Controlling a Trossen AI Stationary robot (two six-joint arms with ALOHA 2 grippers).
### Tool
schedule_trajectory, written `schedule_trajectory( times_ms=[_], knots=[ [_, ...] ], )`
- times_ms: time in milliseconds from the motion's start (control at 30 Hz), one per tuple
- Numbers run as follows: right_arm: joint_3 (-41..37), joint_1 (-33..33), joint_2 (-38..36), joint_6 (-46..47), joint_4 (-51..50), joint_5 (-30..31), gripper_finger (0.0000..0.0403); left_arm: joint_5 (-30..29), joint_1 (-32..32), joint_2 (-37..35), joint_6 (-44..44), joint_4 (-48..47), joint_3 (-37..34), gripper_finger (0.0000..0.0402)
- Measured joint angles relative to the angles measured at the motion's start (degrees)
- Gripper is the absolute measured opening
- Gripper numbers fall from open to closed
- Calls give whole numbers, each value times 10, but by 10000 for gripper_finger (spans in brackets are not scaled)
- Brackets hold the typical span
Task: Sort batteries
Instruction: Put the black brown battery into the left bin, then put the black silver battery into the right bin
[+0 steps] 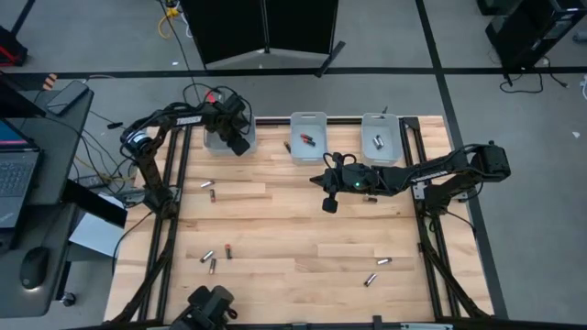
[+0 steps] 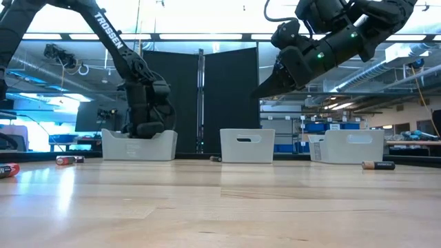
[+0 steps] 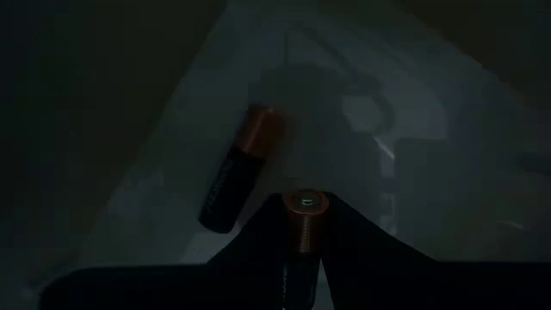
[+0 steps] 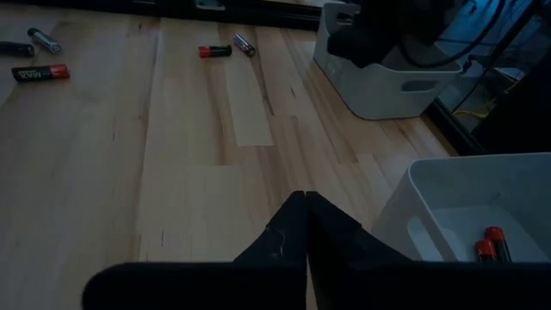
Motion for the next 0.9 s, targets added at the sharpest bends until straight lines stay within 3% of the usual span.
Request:
schedule_trajectory(
  times_ms=[367, 900],
  knots=[
    [0, 0, 0, 0, 0, 0, 17, 0, 0, 0, 1, 5, 0, 89],
    [0, 0, 0, 0, -7, 0, 17, -1, -1, -34, 20, -11, 62, 96]
  ],
)
